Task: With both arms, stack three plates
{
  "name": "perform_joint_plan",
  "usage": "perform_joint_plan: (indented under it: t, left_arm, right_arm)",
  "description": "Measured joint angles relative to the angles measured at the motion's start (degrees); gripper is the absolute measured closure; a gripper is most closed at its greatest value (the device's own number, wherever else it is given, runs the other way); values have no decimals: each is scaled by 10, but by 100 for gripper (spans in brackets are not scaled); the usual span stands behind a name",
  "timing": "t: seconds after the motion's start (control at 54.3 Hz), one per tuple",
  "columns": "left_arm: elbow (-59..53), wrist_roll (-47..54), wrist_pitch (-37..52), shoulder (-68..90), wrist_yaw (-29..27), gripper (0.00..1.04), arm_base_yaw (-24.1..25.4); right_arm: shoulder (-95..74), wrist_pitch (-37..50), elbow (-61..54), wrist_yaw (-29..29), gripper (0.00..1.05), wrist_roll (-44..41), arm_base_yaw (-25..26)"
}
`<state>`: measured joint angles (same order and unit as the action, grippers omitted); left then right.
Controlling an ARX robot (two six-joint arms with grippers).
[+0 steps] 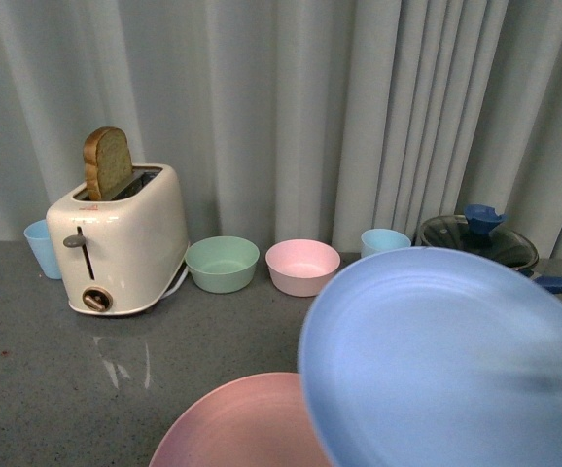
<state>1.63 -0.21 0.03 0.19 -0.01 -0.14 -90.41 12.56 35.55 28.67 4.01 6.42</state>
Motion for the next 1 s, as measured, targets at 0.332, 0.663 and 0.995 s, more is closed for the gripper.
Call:
perform_joint_plan:
  t: [0.332,0.663,0.995]
  left_arm:
    - [0,0,0,0,0,7,0]
    - [0,0,0,0,0,7,0]
    - [0,0,0,0,0,7,0]
  right_arm:
    - [-105,46,26,-37,102,54,-142]
    - [-135,43,42,-46,102,54,-158]
    - [-163,38,65,-53,102,50,-166]
